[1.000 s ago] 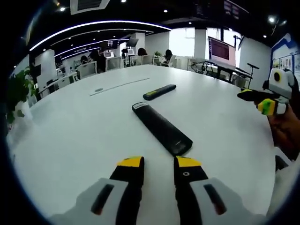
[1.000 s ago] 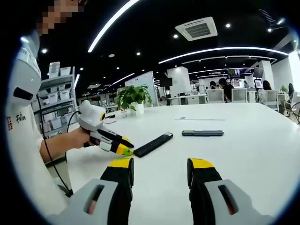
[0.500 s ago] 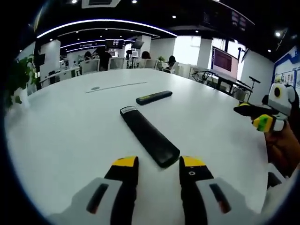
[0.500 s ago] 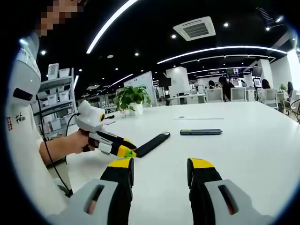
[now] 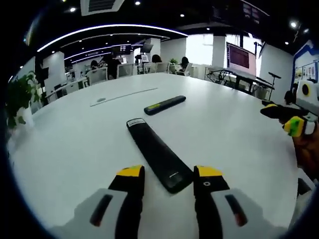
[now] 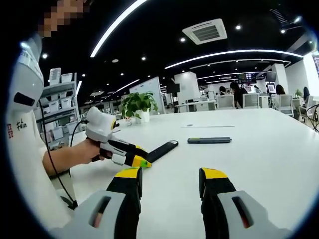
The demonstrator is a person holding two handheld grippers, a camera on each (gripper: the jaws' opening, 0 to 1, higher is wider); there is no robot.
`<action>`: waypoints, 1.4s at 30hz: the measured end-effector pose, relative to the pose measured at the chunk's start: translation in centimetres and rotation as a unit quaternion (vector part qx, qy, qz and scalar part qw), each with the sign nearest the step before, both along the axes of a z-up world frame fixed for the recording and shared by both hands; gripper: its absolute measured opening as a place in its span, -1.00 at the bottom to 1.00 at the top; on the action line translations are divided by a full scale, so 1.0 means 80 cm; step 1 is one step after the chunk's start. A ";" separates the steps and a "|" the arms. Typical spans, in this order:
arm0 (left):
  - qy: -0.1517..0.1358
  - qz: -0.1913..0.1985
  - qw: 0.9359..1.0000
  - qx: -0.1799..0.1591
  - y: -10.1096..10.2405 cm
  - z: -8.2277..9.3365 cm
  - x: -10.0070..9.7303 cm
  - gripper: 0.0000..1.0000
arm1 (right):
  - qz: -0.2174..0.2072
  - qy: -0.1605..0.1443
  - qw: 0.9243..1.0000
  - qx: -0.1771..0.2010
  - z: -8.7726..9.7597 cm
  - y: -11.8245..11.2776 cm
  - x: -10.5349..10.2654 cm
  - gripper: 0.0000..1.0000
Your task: Pflip the remote and laser pointer to the front side, press the buttons, and align them neatly on the table
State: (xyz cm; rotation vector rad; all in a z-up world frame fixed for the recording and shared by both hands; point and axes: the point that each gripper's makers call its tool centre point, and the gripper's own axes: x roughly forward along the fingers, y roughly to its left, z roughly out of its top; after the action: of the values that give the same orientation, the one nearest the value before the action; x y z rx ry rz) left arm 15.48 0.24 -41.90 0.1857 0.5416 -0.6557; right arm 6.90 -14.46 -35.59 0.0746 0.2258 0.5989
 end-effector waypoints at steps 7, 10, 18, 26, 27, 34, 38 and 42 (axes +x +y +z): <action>0.000 0.023 1.000 0.011 0.026 -0.001 0.005 -0.24 | 0.000 0.000 1.000 0.002 0.000 0.000 0.001 -0.04; -0.001 0.035 0.999 0.011 0.038 -0.001 0.014 -0.28 | 0.003 0.000 1.000 0.002 -0.001 0.002 0.001 -0.04; -0.017 0.007 1.000 0.018 0.026 0.001 0.020 -0.38 | 0.006 -0.001 1.000 0.001 -0.001 0.006 0.002 -0.04; 0.002 -0.006 1.000 0.008 0.026 0.001 0.017 -0.43 | 0.000 0.000 1.000 -0.002 0.000 0.002 0.002 -0.04; 0.003 -0.009 1.000 0.009 0.026 0.001 0.016 -0.43 | 0.000 0.000 1.000 -0.002 0.000 0.002 0.003 -0.04; 0.004 -0.035 0.999 0.009 0.031 0.001 0.008 -0.44 | 0.009 0.003 1.000 -0.006 -0.003 0.013 0.007 -0.04; 0.009 -0.050 0.999 0.007 0.035 0.000 0.002 -0.44 | 0.010 0.010 1.000 -0.022 -0.012 0.013 0.010 -0.03; 0.008 -0.057 0.998 0.009 0.038 -0.001 0.001 -0.44 | 0.015 0.013 1.000 -0.023 -0.012 0.020 0.012 -0.03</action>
State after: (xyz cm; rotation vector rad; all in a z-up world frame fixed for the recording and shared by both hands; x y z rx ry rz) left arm 15.55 3.24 -41.98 0.2296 0.5550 -0.7630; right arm 7.82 -12.89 -36.54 0.0345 0.2655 0.6235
